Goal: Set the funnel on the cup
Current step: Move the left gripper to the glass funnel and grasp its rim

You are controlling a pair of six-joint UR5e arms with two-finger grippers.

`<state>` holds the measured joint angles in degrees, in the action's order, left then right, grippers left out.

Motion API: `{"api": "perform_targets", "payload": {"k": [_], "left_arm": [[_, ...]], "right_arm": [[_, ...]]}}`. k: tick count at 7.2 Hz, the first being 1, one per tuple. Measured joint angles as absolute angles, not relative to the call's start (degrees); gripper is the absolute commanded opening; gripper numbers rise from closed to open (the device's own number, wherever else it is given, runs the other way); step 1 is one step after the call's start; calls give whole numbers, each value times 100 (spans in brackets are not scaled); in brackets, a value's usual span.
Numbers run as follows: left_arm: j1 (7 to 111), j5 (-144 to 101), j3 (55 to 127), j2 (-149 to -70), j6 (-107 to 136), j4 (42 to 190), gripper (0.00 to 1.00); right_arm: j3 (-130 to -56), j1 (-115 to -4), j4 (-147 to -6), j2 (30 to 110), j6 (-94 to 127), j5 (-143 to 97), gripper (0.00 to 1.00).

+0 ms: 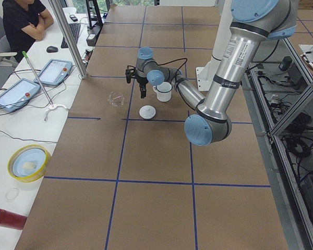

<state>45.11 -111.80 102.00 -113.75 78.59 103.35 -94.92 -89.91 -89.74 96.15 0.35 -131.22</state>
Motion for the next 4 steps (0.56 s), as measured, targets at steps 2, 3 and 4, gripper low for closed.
{"api": "perform_targets", "payload": {"k": [2,3,4], "left_arm": [[4543,-10242,9455,-11517,9677,11587,100],[4500,-9740,8990,-11679,10446,12053,100],[4434,-9317,8637,-11893,10960,12250,100]], "right_arm": [[-9492,-8991,-8974,9615,35,-13122,100],[-9492,-8991,-8973,9615,35,-13122,100],[-9492,-8991,-8974,9615,35,-13122,100]]}}
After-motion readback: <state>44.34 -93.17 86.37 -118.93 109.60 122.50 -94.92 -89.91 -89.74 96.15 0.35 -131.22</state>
